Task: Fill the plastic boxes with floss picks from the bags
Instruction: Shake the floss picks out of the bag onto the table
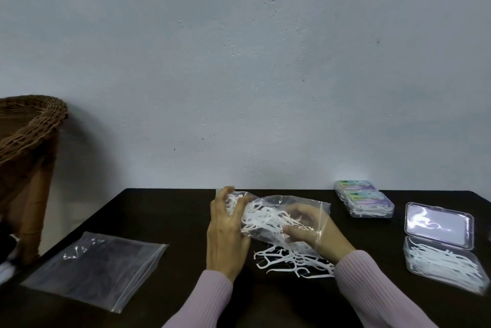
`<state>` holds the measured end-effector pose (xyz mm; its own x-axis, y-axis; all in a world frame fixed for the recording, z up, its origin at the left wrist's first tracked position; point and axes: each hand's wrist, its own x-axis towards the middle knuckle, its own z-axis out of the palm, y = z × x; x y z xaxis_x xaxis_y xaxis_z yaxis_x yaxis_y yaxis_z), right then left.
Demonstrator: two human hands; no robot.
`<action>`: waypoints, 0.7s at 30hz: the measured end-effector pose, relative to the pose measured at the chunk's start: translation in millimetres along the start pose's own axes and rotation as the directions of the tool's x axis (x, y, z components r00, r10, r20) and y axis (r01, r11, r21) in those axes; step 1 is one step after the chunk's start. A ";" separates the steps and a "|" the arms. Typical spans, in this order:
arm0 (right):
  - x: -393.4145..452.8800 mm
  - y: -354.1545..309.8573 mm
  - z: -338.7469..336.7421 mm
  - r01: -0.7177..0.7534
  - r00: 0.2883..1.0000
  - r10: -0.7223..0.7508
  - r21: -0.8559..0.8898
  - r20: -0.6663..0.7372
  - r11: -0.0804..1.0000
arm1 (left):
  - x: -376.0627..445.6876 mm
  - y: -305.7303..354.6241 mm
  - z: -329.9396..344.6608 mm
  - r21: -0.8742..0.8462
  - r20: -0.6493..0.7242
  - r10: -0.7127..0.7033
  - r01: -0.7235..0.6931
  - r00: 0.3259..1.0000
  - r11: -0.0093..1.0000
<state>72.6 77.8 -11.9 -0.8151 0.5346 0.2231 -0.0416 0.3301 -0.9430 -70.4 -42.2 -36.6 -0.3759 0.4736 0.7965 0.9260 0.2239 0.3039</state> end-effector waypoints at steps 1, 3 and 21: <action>0.3 -0.1 0.7 -0.005 1.000 0.005 -0.009 0.000 1.000 | -0.1 0.1 0.0 0.001 0.002 -0.005 0.005 1.000 1.000; 0.0 -2.7 1.3 -0.014 1.000 0.013 -0.021 -0.018 1.000 | 0.8 0.3 -1.2 0.004 0.000 -0.018 0.018 1.000 1.000; 1.0 2.3 -26.2 -0.193 0.972 0.202 0.079 -0.116 0.978 | 9.4 -17.4 -10.9 -0.065 -0.160 -0.464 0.459 0.871 0.886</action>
<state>86.8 99.5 -7.3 -0.7339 0.6770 0.0555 0.0714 0.1581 -0.9848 -89.6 -50.9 -28.7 -0.7516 0.1730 0.6366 0.6498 0.3604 0.6692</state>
